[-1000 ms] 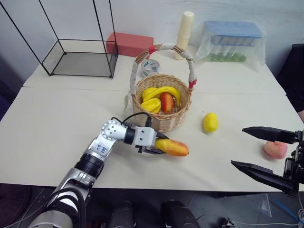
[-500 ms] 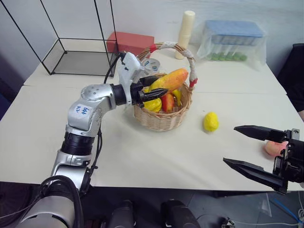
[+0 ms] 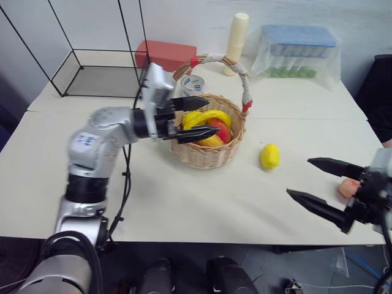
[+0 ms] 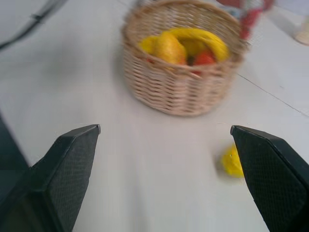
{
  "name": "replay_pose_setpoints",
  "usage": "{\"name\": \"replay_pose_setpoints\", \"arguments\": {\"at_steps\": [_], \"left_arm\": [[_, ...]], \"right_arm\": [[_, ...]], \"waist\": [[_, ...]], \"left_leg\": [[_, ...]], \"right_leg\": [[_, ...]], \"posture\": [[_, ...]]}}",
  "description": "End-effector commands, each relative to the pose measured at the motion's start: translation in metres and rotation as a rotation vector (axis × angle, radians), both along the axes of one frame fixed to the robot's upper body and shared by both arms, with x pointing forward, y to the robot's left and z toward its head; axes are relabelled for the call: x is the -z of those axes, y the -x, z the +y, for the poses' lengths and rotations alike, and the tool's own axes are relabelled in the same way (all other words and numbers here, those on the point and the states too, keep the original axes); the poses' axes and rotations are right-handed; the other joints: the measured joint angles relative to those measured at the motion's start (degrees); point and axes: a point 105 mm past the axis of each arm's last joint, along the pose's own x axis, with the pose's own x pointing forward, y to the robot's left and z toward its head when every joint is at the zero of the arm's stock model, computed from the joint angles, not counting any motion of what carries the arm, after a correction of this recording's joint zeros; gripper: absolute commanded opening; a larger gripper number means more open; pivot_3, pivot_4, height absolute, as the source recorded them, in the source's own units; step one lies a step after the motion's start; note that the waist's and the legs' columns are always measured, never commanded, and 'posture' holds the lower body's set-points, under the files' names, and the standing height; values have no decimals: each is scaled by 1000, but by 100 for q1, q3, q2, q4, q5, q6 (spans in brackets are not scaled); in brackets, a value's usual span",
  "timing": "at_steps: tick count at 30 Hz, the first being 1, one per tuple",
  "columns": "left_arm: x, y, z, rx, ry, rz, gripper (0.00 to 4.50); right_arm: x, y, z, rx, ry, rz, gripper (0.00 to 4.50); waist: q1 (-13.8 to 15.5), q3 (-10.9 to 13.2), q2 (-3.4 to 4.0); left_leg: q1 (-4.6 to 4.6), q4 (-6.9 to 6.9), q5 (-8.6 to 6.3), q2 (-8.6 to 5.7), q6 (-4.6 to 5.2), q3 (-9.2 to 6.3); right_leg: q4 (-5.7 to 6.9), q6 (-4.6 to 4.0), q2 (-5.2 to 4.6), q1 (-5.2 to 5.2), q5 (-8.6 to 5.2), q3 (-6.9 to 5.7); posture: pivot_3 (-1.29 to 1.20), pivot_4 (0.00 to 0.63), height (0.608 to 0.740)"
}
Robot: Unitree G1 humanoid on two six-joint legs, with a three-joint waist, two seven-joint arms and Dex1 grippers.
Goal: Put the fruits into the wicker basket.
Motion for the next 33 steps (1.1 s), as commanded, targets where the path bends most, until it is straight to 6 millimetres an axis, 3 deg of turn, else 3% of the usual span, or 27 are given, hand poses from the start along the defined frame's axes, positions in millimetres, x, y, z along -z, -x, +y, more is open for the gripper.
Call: {"name": "replay_pose_setpoints", "arguments": {"at_steps": [1,6,12,15,21,25,30,33], "left_arm": [[-14,24,9,139,-18,-47,4450],[-17,34,15,197,-99,-85,4450],[-17,29,13,154,-120,-126,4450],[-16,29,12,149,-128,-136,4450],[-18,28,11,137,-119,-151,4450],[-19,28,10,133,-115,-151,4500],[-18,25,13,110,-114,-146,4500],[-22,16,18,56,-95,-130,4500]], "right_arm": [[7,-19,-3,81,-38,-7,4500],[21,-67,-7,255,-108,0,4500],[43,-117,-11,421,-132,35,4500],[54,-131,-18,494,-133,66,4500],[75,-141,-3,455,-130,161,4500],[82,-143,4,431,-118,170,3589],[72,-147,-2,449,-148,120,1950],[48,-140,5,376,-214,58,1830]], "waist": [[17,1,2],[21,3,-1],[43,4,3],[38,3,6],[28,3,6],[18,3,6],[21,3,6],[27,3,6]], "left_leg": [[2,1,1,0,-1,0],[4,8,3,-5,7,-1],[-18,3,2,-5,7,-1],[-90,21,4,-6,9,2],[-92,24,5,-4,9,3],[-90,27,8,-5,10,4],[-89,28,8,-6,10,4],[-89,28,8,-5,10,3]], "right_leg": [[2,-2,0,1,-1,0],[3,-3,-6,6,-1,2],[15,-10,-6,-26,-4,2],[40,-11,-7,-102,-3,3],[48,-12,-7,-108,-3,3],[59,-12,-6,-107,-3,4],[66,-12,-7,-107,-3,3],[67,-12,-7,-107,-3,3]], "posture": [[0,150,740],[0,150,740],[0,150,740],[0,150,740],[0,150,740],[0,150,740],[0,150,740],[0,150,740]]}}
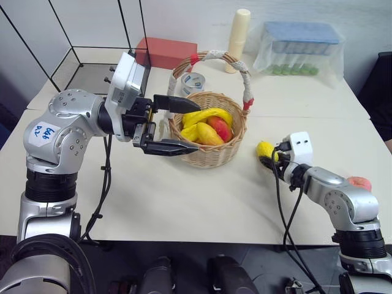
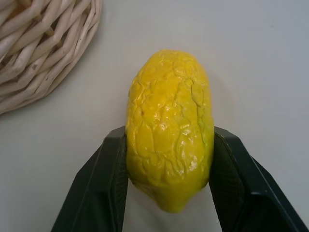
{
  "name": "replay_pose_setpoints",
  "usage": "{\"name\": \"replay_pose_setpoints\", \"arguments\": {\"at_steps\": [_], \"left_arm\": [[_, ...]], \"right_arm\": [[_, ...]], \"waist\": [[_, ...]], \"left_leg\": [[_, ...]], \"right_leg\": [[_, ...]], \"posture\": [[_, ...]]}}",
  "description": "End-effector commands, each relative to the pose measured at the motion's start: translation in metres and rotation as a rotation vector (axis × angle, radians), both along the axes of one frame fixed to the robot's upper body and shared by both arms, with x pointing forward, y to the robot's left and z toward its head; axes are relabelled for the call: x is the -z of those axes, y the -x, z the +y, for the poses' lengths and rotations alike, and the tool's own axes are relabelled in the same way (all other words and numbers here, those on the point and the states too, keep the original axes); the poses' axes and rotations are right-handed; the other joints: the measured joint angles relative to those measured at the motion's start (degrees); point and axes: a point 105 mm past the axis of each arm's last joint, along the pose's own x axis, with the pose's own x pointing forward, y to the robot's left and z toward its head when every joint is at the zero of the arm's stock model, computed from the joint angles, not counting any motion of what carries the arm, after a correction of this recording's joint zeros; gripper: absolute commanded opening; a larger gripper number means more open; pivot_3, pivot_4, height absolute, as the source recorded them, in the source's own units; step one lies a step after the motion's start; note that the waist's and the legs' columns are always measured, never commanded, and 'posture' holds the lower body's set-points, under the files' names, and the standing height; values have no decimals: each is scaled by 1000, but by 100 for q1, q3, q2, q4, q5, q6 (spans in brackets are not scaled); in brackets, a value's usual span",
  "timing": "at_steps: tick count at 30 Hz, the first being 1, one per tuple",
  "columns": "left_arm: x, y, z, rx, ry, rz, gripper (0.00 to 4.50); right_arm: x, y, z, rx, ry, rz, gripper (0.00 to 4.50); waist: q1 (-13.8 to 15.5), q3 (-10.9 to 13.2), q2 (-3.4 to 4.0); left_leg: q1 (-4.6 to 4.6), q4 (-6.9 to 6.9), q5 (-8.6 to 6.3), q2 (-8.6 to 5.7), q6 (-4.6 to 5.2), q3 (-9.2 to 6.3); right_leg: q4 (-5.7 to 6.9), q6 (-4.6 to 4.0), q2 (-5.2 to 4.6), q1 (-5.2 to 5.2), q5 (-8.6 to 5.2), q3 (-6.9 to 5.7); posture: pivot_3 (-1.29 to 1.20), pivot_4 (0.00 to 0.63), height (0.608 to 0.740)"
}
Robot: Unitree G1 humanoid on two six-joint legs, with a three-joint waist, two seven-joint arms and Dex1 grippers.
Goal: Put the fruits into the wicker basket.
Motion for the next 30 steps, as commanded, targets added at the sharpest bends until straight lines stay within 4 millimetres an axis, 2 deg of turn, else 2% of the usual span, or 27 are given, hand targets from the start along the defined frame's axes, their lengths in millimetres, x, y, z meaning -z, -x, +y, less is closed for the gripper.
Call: {"name": "replay_pose_setpoints", "arguments": {"at_steps": [1,5,7,10,13,16,21,23,24,27,30], "left_arm": [[-14,-4,7,-50,24,-46,4500],[-13,-7,13,-79,29,-37,4500],[-13,-8,13,-81,30,-41,4500],[-14,-8,9,-76,39,-55,4500],[-17,-10,8,-75,47,-64,4500],[-18,-11,7,-76,51,-69,4500],[-18,-11,6,-72,67,-70,4500],[-16,-10,5,-69,69,-71,4500],[-15,-10,4,-67,69,-72,4500],[-15,-9,2,-56,72,-72,4500],[-15,-8,0,-37,75,-61,4500]], "right_arm": [[-46,7,8,-82,-74,-164,1830],[-91,17,35,-216,-197,-298,1830],[-106,17,48,-252,-213,-326,1830],[-112,17,84,-382,-211,-301,1830],[-114,15,104,-435,-207,-284,1830],[-110,9,117,-449,-167,-262,1830],[-110,-2,121,-416,-146,-250,1830],[-105,-7,122,-397,-114,-236,2538],[-104,-8,122,-396,-102,-233,2673],[-109,-2,118,-406,-116,-250,3571],[-118,17,105,-428,-143,-284,3571]], "waist": [[0,0,0],[-44,2,3],[-71,2,4],[-86,2,3],[-115,2,4],[-128,2,4],[-130,2,3],[-136,2,4],[-138,2,4],[-141,2,4],[-137,2,4]], "left_leg": [[0,0,0,0,0,0],[2,-1,1,2,-1,1],[5,0,2,2,-4,1],[7,-1,3,2,-4,-3],[6,-1,2,1,-4,-3],[0,0,3,1,-3,-2],[-1,1,2,-1,-2,-2],[-1,2,2,-2,-2,-1],[-1,2,2,-1,-2,-1],[-2,-2,2,-1,-2,0],[-5,-3,2,0,-2,0]], "right_leg": [[0,0,0,0,0,0],[7,0,2,0,0,0],[15,0,1,-3,0,0],[21,-1,0,-3,0,-3],[31,-2,-2,-4,0,-3],[40,-2,-3,-10,0,-3],[40,-2,-7,-10,0,-4],[41,-2,-8,-10,0,-3],[44,-2,-7,-11,0,-3],[48,-4,-7,-19,0,-3],[53,-4,-7,-24,0,-3]], "posture": [[0,150,740],[0,150,740],[0,150,740],[0,150,740],[0,150,740],[0,150,740],[0,150,740],[0,150,740],[0,150,740],[0,150,740],[0,150,740]]}}
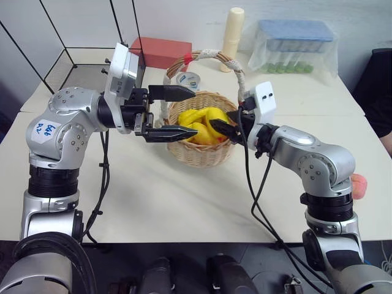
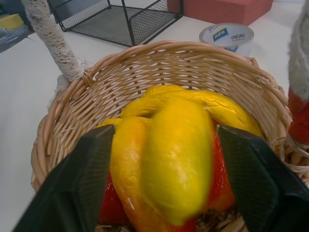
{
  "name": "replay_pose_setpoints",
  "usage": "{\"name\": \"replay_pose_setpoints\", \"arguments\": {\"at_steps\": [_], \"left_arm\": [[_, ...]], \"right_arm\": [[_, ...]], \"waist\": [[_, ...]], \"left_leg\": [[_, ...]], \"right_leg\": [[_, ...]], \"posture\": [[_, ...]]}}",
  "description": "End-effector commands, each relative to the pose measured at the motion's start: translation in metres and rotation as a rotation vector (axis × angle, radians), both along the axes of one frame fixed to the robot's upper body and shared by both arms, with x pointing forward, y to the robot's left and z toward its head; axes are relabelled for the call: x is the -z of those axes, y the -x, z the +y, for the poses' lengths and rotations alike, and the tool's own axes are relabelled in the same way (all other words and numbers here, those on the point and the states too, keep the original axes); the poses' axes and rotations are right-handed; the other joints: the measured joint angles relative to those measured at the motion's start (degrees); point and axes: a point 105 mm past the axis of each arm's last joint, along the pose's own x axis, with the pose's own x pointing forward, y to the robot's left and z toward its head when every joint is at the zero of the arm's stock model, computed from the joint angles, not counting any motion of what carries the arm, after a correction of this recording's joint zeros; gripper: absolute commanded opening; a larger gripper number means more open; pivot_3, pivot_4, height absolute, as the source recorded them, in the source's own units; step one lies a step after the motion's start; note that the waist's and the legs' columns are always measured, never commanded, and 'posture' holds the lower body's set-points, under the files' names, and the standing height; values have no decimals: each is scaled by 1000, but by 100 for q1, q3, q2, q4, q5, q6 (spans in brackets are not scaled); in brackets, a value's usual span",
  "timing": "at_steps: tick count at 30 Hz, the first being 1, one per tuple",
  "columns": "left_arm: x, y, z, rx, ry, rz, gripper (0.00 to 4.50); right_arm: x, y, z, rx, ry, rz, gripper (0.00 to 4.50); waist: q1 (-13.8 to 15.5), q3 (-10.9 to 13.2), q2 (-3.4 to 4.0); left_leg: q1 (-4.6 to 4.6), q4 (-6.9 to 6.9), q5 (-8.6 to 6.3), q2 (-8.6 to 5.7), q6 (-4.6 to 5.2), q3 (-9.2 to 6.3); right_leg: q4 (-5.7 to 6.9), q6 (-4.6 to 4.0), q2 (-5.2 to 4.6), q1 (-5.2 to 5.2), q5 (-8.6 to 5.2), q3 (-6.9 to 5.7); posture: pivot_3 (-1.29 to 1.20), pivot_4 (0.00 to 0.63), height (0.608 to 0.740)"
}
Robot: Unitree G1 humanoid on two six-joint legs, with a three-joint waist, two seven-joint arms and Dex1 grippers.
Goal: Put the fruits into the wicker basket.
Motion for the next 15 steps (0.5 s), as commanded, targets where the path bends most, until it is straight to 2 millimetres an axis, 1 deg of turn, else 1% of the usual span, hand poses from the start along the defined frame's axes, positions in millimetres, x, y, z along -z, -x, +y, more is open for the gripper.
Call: {"name": "replay_pose_setpoints", "arguments": {"at_steps": [1,3,6,7,9,11,13,14,15], "left_arm": [[-8,8,-3,32,4,-46,4500],[-6,8,-5,48,2,-37,4500],[-2,11,-11,89,-4,-20,4500],[-1,12,-13,105,-6,-17,4500],[0,13,-16,126,-8,-12,4500],[2,12,-20,141,-12,-8,4500],[4,11,-22,149,-20,-8,4500],[5,11,-23,151,-24,-7,4500],[5,11,-23,158,-25,-5,4500]], "right_arm": [[-25,29,-18,-37,-44,-96,3571],[-27,45,-30,-43,-41,-110,3571],[-25,76,-72,41,-21,-108,3571],[-22,86,-90,92,-13,-96,3571],[-16,101,-114,173,-4,-64,3571],[-3,119,-147,309,48,-8,3571],[6,133,-170,414,91,36,3571],[10,138,-178,450,101,52,3571],[12,144,-189,504,87,67,3571]], "waist": [[10,0,0],[59,0,0],[122,0,0],[146,0,0],[168,0,0],[169,0,0],[160,-1,1],[143,-2,3],[119,-2,3]], "left_leg": [[-1,-1,0,0,0,0],[-5,0,0,-2,0,-3],[-8,0,-2,-4,4,-3],[-5,0,-3,-3,6,-5],[-1,-2,-3,-2,5,-7],[7,0,-2,-2,7,-3],[9,-6,2,-2,8,-4],[7,-9,5,-3,5,-4],[10,-9,6,-1,5,-1]], "right_leg": [[1,0,0,0,0,0],[0,0,-2,-1,0,-3],[-13,0,-5,7,0,-3],[-14,0,-6,12,0,-5],[-31,0,-3,24,0,-6],[-57,0,-1,33,0,-3],[-70,1,5,40,0,-2],[-75,1,7,39,0,0],[-72,1,11,38,0,3]], "posture": [[0,150,740],[0,150,740],[0,150,740],[0,150,740],[0,150,740],[0,150,740],[0,150,740],[0,150,740],[0,150,740]]}}
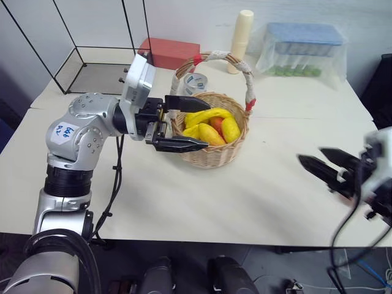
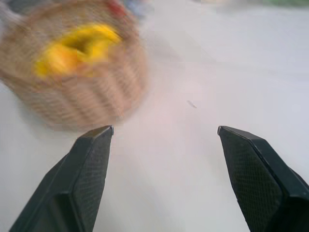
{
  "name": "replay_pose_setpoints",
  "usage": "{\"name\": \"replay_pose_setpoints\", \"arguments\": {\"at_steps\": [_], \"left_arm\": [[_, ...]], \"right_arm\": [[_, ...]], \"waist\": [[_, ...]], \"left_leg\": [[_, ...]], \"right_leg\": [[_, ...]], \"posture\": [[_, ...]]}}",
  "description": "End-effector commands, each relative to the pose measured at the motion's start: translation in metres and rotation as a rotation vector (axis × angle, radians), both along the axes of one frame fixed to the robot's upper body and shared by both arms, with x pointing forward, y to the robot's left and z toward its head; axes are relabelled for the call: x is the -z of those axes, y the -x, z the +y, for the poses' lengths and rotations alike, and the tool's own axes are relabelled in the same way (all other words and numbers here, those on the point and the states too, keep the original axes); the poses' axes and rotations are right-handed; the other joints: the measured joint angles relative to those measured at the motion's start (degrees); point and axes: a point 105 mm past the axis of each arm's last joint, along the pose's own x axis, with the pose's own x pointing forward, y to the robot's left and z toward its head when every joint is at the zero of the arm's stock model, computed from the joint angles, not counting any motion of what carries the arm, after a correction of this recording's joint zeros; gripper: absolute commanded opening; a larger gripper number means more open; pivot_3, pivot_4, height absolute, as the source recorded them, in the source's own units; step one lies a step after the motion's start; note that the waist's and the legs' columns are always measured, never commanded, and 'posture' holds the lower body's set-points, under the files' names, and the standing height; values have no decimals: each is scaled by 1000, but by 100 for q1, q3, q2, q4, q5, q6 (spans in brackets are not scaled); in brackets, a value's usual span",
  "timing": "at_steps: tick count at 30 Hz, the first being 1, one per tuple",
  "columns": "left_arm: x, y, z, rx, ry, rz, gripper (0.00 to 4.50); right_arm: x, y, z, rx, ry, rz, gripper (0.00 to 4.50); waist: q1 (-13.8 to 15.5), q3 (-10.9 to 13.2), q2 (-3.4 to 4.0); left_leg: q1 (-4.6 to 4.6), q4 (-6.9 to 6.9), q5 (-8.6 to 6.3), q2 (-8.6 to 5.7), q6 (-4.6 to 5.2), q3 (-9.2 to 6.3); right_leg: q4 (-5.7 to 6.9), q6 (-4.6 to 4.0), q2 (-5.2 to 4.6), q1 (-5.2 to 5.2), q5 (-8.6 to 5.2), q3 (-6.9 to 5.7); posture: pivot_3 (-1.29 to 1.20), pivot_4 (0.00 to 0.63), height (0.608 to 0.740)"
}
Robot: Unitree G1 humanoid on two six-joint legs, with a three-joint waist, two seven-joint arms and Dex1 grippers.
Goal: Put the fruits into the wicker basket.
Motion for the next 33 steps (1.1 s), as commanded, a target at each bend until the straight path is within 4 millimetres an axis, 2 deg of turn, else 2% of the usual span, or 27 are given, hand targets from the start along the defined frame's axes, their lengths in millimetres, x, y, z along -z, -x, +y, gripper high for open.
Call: {"name": "replay_pose_setpoints", "arguments": {"at_steps": [1,2,4,8,11,14,21,28,33], "left_arm": [[-6,4,-4,31,-4,-39,4500],[-6,5,-4,36,2,-34,4500],[-6,6,-6,41,11,-24,4500],[-5,10,-9,44,20,-18,4500],[-5,12,-8,34,24,-20,4500],[-7,12,-5,13,31,-25,4500],[-7,14,-2,-22,39,-37,4500],[-9,14,1,-51,40,-49,4500],[-12,13,3,-66,42,-55,4500]], "right_arm": [[-6,21,-36,185,9,-33,3571],[-1,29,-57,293,-9,-16,3571],[8,39,-82,424,-28,11,3571],[27,35,-111,597,-44,62,3571],[34,27,-122,639,-35,84,3571],[45,14,-125,612,-20,111,3571],[66,-17,-120,543,-110,147,3571],[89,-31,-123,529,-103,200,3571],[90,-36,-124,507,-89,185,2503]], "waist": [[-46,0,1],[-45,-1,2],[-36,-1,2],[-63,-1,2],[-68,-4,6],[-50,-5,9],[-15,-5,13],[13,-5,12],[11,-6,12]], "left_leg": [[5,-1,1,2,-2,2],[6,-4,4,1,-6,4],[9,-4,6,2,-9,1],[9,-1,6,0,-9,9],[11,-2,7,1,-11,8],[10,-6,8,0,-13,7],[10,-3,8,-1,-12,9],[9,0,7,-1,-11,8],[10,2,7,0,-11,7]], "right_leg": [[2,0,3,1,0,3],[4,0,5,0,0,5],[5,0,8,1,0,5],[3,0,6,1,0,12],[7,1,7,-1,0,11],[4,1,9,-3,0,11],[6,1,8,-3,0,12],[4,1,6,-2,0,11],[6,1,7,0,1,10]], "posture": [[0,150,740],[0,150,740],[0,150,740],[0,150,740],[0,150,740],[0,150,740],[0,150,740],[0,150,740],[0,150,740]]}}
